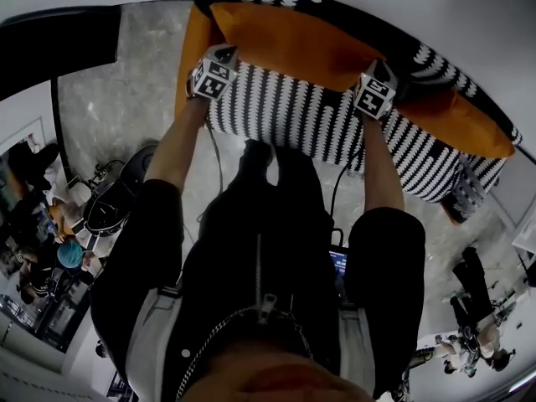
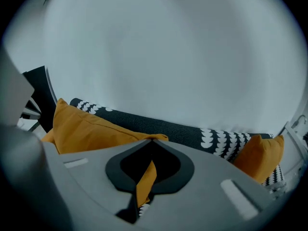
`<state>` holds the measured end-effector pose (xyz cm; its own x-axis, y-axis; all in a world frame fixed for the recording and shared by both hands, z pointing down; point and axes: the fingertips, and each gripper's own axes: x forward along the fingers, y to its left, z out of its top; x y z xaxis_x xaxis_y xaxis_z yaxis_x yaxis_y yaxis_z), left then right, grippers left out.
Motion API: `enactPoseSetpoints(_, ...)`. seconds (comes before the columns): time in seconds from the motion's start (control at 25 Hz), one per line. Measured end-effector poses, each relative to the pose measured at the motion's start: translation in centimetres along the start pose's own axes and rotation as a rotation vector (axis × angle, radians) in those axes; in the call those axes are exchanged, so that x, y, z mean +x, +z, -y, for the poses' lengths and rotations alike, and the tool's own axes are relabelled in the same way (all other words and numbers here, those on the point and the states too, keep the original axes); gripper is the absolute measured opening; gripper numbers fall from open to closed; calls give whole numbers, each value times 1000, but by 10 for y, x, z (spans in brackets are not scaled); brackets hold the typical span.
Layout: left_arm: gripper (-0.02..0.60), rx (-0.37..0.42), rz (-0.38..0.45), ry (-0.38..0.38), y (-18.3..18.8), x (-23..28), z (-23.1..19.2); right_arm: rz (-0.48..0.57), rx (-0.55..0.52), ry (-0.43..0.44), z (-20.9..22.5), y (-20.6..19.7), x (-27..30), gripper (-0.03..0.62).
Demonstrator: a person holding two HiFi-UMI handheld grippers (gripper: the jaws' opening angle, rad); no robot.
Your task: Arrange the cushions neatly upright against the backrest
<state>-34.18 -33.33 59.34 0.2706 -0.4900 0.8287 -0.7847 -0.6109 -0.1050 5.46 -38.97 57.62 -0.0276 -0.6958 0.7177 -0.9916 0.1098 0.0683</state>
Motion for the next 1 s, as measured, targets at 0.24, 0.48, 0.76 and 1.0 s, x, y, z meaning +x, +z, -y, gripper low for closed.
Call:
enactPoseSetpoints(0.24,11,-15,6,19,-20,-34,12,-27,138,14,9,0,5,56)
enactPoseSetpoints(0.48,11,-40,10,26,-37,-54,21,40,263,61,18,7,0,169)
enactPoseSetpoints(0.76,11,-53,15,33,-46,-64,28,-34,183,133,12,14,10,52)
enactPoseSetpoints(1.0,11,-50,15,27,-44,-64,31,-48,152,124,19,21,18,43)
